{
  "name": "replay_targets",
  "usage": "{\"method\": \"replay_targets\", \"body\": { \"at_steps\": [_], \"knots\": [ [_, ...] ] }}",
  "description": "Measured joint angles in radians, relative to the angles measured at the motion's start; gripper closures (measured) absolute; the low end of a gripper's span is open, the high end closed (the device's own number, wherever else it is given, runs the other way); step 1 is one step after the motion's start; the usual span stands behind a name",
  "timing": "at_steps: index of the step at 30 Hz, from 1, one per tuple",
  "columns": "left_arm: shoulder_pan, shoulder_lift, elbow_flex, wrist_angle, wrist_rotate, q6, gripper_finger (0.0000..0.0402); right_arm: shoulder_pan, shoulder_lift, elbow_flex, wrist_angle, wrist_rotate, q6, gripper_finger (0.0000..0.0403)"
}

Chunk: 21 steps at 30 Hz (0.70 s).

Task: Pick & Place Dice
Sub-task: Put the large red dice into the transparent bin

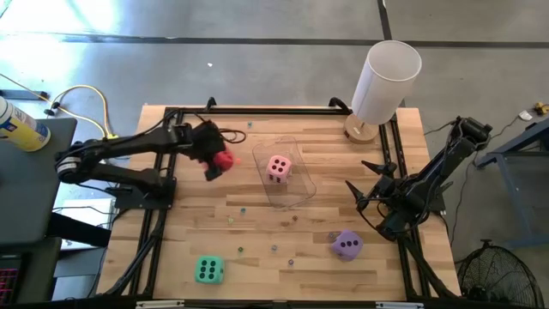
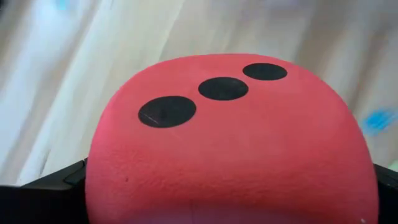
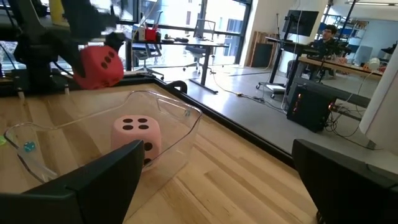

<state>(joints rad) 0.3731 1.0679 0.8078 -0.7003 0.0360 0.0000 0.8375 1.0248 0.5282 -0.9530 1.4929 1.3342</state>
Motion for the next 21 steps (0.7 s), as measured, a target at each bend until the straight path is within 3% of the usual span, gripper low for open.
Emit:
{"method": "replay_targets", "body": {
  "at_steps": [4,12,16,21],
  "knots": [
    [-0.101,-0.003,0.000,0.276,0.109,0.003,0.0002,0.000,0.000,0.000,0.000,0.000,0.000,0.0003],
    [-0.296,0.037,0.004,0.695,0.115,0.069,0.0002,0.000,0.000,0.000,0.016,0.014,-0.002,0.0003],
    [-0.364,0.165,0.004,0.907,0.092,0.091,0.0002,-0.002,0.000,0.000,0.119,0.077,-0.033,0.0003],
    [-0.399,0.354,0.003,1.202,0.056,0.145,0.0002,-0.050,0.000,0.001,0.319,0.045,-0.255,0.0003]
  ]
}}
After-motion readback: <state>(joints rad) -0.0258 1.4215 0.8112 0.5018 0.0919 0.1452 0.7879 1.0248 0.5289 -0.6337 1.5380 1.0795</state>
